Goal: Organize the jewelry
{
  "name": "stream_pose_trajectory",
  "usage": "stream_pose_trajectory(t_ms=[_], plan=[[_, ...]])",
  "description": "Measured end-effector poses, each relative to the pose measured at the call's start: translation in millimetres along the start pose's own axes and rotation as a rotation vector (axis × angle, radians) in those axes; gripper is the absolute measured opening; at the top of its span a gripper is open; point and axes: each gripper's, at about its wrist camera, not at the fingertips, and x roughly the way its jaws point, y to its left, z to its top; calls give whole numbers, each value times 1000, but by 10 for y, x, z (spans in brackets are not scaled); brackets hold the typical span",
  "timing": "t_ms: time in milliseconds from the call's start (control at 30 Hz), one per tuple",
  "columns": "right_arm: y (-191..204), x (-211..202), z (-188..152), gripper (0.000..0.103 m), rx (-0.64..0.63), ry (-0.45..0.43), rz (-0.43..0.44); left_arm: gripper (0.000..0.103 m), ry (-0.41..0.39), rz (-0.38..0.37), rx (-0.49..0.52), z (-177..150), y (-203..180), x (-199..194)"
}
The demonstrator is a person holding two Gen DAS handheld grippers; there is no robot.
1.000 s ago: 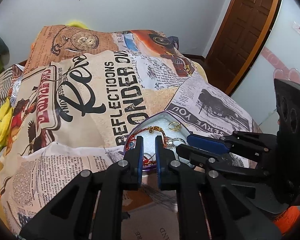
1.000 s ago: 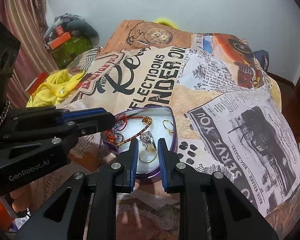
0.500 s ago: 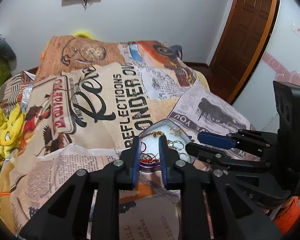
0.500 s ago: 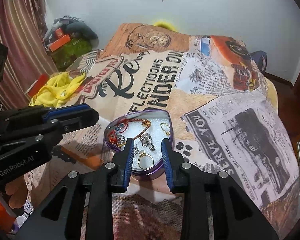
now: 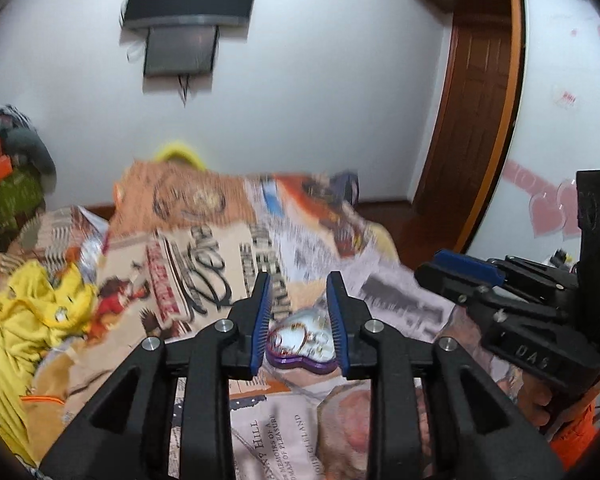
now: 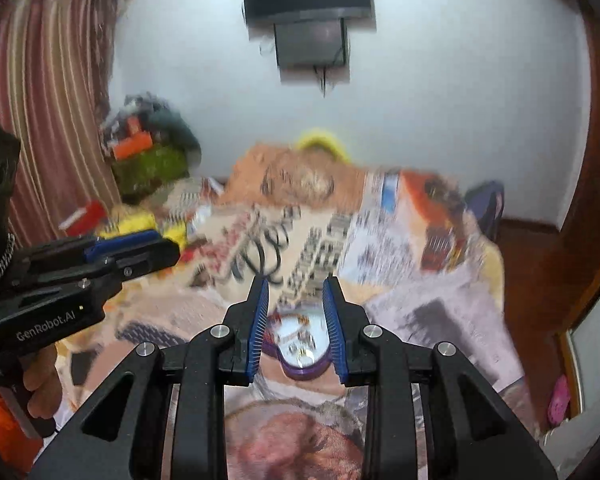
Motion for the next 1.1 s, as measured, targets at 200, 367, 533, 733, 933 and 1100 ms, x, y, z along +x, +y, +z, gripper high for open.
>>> stream_pose_trajectory(t_ms=[200, 367, 533, 733, 933, 1100], plan=[[247, -805, 186, 29, -21, -232, -34, 32, -196, 20, 18, 123, -165, -776], [363, -1279, 175, 51, -2, -392, -67, 44, -316, 47, 34, 132, -278, -1212], [393, -1445, 152, 69, 24, -444, -89, 64, -390, 97, 51, 80, -378, -1446], [474, -1430, 83, 101, 26, -451, -144, 87, -398, 152, 59, 23, -444, -1488], [464, -1430, 37, 103, 48, -437, -160, 96, -407, 165, 35, -3, -423, -1513], [379, -1503, -69, 103, 51, -426, -158, 96, -401, 170, 37, -30, -416, -1513]])
